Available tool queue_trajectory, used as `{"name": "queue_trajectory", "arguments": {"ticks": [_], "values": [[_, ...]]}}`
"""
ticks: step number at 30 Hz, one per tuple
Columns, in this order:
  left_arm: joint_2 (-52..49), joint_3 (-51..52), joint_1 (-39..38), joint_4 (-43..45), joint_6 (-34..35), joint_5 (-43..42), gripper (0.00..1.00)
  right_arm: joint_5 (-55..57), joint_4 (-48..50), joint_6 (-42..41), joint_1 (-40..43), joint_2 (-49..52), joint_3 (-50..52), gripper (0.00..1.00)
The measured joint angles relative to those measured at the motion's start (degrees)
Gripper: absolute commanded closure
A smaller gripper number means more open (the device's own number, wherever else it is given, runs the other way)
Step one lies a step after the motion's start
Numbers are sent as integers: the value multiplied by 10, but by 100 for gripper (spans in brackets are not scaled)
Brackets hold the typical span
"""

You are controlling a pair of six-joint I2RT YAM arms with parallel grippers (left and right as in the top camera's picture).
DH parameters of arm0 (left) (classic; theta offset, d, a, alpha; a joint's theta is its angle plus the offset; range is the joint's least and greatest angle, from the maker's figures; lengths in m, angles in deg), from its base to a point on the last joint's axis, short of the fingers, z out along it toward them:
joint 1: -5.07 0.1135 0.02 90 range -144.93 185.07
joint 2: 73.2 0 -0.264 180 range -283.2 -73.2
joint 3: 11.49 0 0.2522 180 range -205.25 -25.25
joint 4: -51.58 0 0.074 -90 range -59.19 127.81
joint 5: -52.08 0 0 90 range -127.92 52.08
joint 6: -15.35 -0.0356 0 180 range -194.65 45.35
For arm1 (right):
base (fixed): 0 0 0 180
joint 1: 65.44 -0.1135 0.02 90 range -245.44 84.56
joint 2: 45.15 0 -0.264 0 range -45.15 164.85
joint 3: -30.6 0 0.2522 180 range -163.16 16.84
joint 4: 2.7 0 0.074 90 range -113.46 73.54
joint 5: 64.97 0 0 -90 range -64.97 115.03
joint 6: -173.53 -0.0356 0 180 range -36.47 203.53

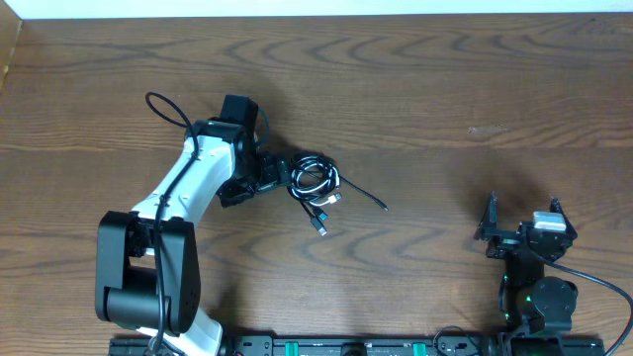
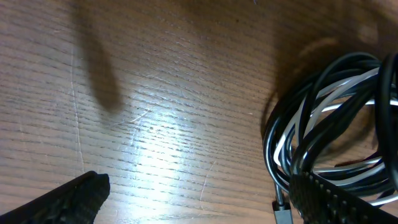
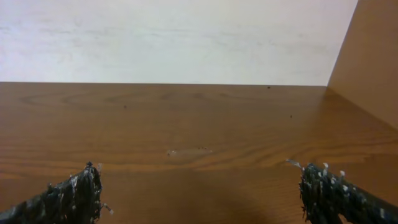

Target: Untangle cables

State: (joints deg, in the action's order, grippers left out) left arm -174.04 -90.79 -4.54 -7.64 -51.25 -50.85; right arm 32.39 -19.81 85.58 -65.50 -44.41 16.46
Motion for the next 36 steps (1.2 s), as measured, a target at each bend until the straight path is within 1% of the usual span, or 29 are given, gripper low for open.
{"name": "queue_trajectory", "arguments": {"ticks": [19,27,32,34,36], "values": [[0,0,0,0,0,0,2,0,0,0,0,0,0,1],[0,0,0,0,-17,54,2,0,0,0,0,0,0,1],[0,0,0,1,-23,64,2,0,0,0,0,0,0,1],[0,0,0,12,-23,66,2,0,0,0,0,0,0,1],[0,0,0,47,-23,69,2,0,0,0,0,0,0,1]]}}
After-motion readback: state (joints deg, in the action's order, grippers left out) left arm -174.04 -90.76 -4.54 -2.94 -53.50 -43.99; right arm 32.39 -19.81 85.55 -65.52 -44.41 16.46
